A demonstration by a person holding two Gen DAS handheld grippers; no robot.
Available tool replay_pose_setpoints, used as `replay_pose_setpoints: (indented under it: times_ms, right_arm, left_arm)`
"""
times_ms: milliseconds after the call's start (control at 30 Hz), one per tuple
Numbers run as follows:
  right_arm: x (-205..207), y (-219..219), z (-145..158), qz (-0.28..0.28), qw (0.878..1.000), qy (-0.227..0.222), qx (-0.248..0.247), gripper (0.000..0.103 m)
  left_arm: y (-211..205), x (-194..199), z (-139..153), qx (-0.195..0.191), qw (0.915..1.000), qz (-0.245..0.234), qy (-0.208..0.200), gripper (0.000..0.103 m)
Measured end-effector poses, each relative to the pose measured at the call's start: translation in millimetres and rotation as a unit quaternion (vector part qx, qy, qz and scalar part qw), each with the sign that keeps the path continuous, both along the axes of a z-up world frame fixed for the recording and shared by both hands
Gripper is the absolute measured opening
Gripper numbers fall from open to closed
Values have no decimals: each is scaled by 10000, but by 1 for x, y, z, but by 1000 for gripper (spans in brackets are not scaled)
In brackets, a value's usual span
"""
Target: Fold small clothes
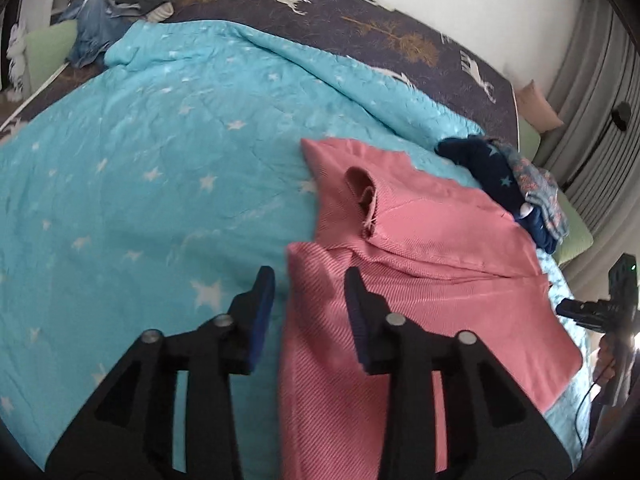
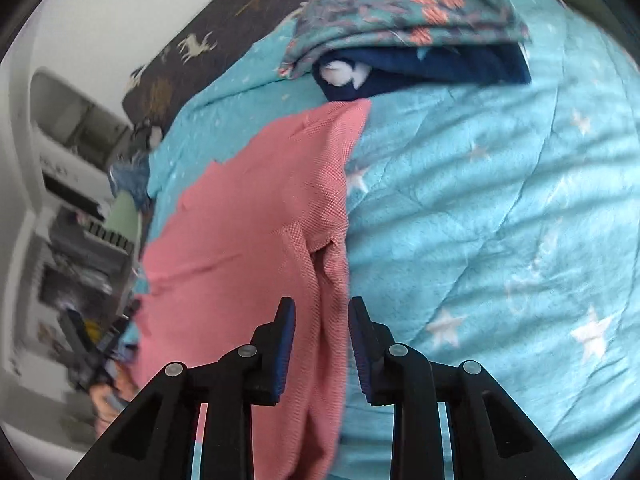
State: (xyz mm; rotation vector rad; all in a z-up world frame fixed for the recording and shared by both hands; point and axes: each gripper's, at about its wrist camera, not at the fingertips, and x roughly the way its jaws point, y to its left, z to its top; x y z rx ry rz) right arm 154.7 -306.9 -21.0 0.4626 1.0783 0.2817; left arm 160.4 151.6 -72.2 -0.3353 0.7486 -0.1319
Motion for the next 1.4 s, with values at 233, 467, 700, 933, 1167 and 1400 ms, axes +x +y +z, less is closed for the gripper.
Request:
replay_pose_setpoints:
  times_ms: [233, 467, 700, 933, 1167, 1400]
  right_arm:
    - [11, 28, 3, 679, 9969, -392, -120, 28]
    - [35, 41, -16, 783, 9958, -223, -415, 28]
    - [37, 41, -14, 816, 9959, -286, -247, 3]
    - [22, 36, 19, 699, 9936, -884, 57, 1]
    - [20, 44, 27, 948, 9887, -988, -604, 16]
    - [41, 68, -14, 1345, 9736, -728, -1692, 34]
  left_arm:
    - [10, -10, -1, -14, 9999, -95, 82, 44]
    - [5, 3, -15, -86, 9983, -449, 352, 48]
    - [-4, 23, -10, -91, 9983, -534, 234, 35]
    - [-25, 12, 17, 663, 9953, -669, -222, 9]
    - [-30, -3, 37, 841, 9920, -803, -488, 9]
    - [-26, 0, 31, 754, 9938, -732, -354, 9]
